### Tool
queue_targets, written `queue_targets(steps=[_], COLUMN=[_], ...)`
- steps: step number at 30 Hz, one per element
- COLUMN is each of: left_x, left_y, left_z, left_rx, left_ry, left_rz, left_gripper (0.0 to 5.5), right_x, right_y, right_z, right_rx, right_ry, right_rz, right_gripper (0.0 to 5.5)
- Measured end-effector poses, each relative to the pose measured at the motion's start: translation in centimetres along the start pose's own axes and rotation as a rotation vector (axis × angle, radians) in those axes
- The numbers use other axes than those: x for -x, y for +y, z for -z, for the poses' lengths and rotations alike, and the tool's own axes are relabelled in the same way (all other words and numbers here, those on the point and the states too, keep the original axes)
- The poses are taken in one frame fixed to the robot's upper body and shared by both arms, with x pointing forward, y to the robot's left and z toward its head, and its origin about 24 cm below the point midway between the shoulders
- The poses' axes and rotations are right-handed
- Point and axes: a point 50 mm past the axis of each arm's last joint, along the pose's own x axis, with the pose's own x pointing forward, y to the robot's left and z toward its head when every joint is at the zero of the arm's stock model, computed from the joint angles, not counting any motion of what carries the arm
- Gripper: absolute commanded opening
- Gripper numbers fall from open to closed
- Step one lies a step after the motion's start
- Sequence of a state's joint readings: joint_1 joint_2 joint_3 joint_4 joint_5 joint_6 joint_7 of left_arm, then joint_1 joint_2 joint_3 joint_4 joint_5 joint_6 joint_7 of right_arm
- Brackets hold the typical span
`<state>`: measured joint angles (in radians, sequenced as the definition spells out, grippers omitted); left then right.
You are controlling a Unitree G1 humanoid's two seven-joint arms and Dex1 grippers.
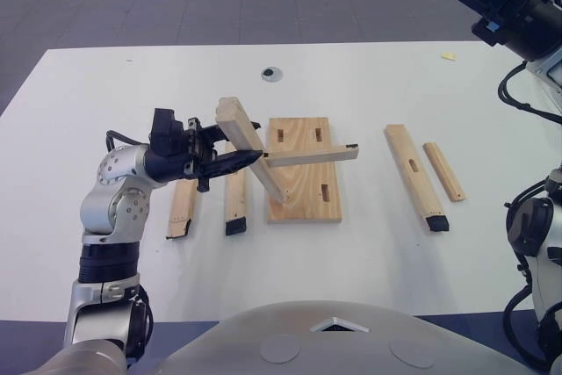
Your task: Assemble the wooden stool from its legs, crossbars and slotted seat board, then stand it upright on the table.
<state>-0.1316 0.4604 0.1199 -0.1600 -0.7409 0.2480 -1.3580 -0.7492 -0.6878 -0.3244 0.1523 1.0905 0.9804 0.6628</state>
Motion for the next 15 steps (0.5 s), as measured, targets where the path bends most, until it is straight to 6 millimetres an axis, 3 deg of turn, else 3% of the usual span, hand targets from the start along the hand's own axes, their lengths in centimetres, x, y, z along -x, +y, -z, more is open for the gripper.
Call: queue_targets(steps=[15], left_x=[0.3], left_y=[0.08], left_z=[0.91], left_rx=[-0.039], left_ry=[0.026], left_rz=[-0.004], left_gripper=[2.08], right_x=[-0.2], right_y=[0.13], right_z=[0.21], right_rx=[-0.007], right_ry=[0.001], right_rz=[-0.012], right_gripper=[4.08])
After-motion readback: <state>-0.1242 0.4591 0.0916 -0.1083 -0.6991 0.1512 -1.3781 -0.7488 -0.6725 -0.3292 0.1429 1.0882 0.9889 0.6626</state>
